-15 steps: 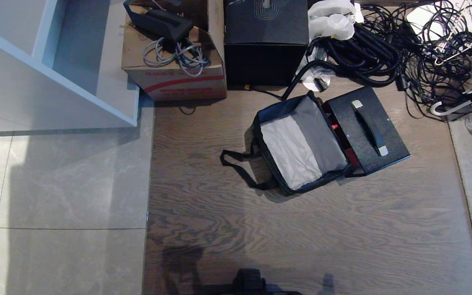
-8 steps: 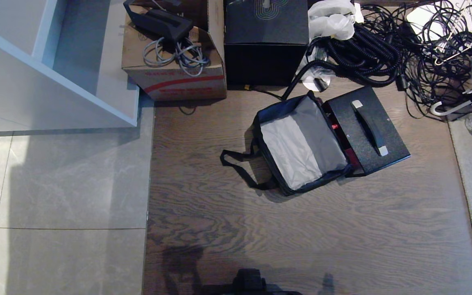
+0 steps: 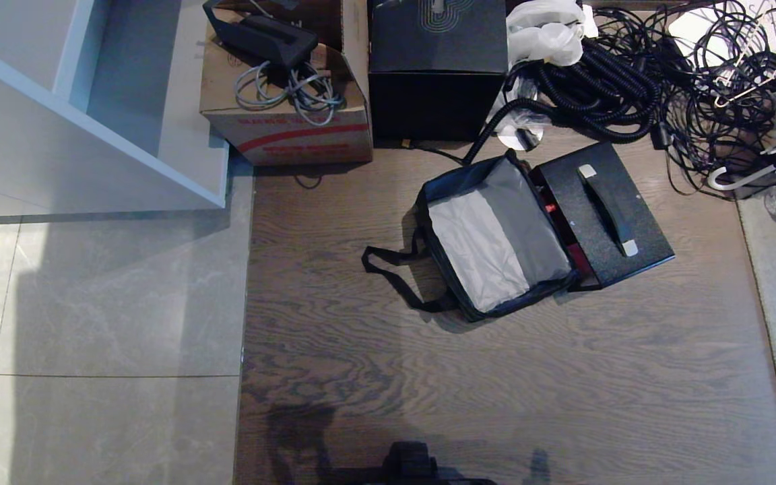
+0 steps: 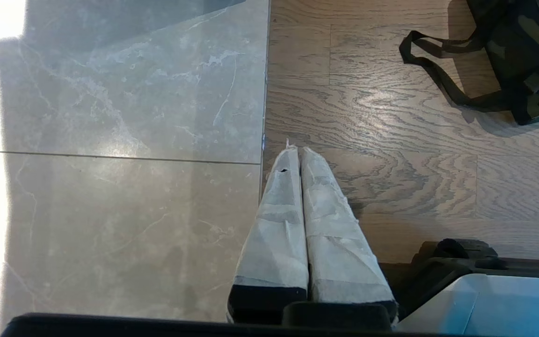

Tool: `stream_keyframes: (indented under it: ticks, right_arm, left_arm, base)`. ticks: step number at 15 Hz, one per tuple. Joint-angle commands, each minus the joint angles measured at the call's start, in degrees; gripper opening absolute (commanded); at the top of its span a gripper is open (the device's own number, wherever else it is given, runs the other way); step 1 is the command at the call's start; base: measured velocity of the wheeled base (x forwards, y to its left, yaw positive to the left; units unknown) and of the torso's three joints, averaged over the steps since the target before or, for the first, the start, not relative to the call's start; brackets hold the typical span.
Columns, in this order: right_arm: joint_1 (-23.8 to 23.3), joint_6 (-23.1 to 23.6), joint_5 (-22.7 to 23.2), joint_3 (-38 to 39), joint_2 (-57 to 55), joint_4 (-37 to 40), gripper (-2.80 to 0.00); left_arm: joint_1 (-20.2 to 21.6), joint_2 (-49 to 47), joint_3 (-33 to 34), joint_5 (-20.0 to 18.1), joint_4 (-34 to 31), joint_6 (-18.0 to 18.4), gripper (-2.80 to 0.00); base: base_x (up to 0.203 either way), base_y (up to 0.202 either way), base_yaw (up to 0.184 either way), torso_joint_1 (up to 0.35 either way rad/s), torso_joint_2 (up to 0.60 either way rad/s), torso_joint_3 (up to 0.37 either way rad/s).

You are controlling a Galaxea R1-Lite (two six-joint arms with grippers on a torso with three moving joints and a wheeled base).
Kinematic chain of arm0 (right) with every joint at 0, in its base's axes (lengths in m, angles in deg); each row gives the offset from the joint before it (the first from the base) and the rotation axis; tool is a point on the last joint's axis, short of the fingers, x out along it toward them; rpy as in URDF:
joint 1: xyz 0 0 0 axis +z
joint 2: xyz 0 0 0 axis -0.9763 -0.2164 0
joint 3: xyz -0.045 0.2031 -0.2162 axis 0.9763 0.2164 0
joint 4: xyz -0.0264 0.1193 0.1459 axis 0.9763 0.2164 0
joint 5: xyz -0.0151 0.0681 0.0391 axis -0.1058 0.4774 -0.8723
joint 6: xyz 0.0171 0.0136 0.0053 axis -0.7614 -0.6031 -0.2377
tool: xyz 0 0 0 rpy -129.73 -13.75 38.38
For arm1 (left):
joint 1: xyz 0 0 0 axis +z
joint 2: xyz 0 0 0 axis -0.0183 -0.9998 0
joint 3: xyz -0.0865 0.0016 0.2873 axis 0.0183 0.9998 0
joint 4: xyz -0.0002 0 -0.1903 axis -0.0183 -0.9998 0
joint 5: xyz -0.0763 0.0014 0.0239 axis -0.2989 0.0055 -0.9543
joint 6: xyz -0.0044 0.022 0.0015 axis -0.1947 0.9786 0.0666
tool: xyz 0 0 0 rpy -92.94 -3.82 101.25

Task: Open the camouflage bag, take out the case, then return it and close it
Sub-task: Grip the handle again

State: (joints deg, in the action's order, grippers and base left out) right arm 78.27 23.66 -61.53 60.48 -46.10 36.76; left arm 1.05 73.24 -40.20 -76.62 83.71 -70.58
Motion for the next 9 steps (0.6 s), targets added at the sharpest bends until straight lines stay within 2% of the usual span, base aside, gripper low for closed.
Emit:
stream_keyframes:
  ticks: [1,9]
  right_arm:
    - [0.0,0.0,0.0,2.3,-0.1,-0.1,-2.8]
    - [0.0,0.0,0.0,2.3,-0.2,-0.1,-2.8]
  left_arm:
    - [0.0,0.0,0.0,0.0,0.0,0.0,-2.8]
    - [0.0,0.0,0.0,0.0,0.0,0.0,-2.8]
  base:
    - [0.0,0.0,0.0,0.0,0.0,0.0]
    - [0.0,0.0,0.0,0.0,0.0,0.0]
